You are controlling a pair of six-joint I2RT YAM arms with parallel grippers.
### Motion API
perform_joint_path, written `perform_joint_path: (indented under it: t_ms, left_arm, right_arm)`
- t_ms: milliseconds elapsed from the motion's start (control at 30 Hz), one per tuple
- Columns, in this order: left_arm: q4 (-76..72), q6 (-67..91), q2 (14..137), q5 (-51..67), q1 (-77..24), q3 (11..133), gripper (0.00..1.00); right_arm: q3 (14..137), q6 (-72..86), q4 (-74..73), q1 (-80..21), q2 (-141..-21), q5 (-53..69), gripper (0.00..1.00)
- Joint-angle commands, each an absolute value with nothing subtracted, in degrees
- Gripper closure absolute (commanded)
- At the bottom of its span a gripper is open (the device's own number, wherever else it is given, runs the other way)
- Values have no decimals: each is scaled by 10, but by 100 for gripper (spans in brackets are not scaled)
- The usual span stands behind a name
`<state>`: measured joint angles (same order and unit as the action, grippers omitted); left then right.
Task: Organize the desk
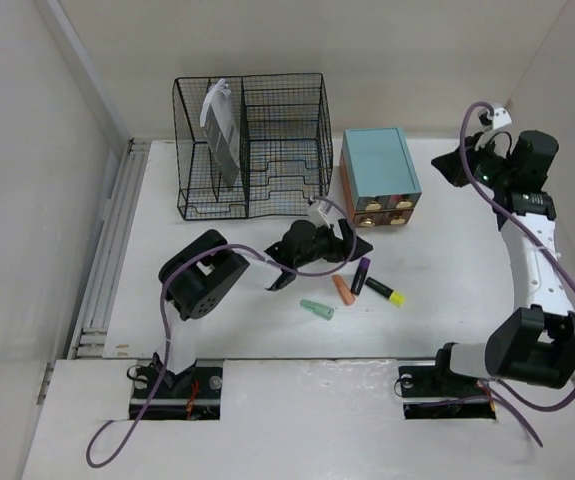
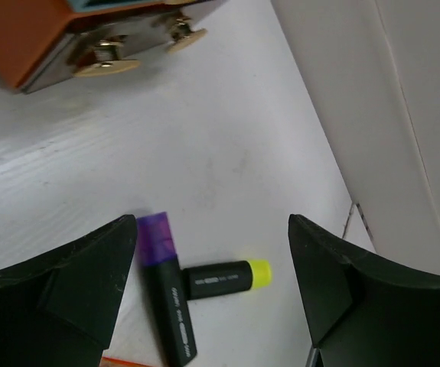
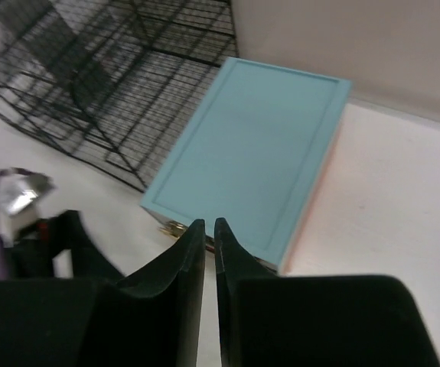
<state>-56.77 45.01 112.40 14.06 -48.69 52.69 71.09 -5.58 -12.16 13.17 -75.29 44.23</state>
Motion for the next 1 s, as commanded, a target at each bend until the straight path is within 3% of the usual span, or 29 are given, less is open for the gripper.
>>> perform_joint_path:
  t_ms: [0,333,667,967]
  left_arm:
    - [-627,517,1139,122,-479,563,23]
    - [-712,636,1247,63,-468,601,24]
    - [-693,706,1287,-60,-479,639,31]
    - [-643,743,1332,-65,-479,715,39]
  right_arm:
    - [696,82,-37,137,-753,557,84]
    - [644,144,44,149,-741,569,84]
    - [621,192,85,165,-730,588,84]
    - [611,217,103,177,-725,599,84]
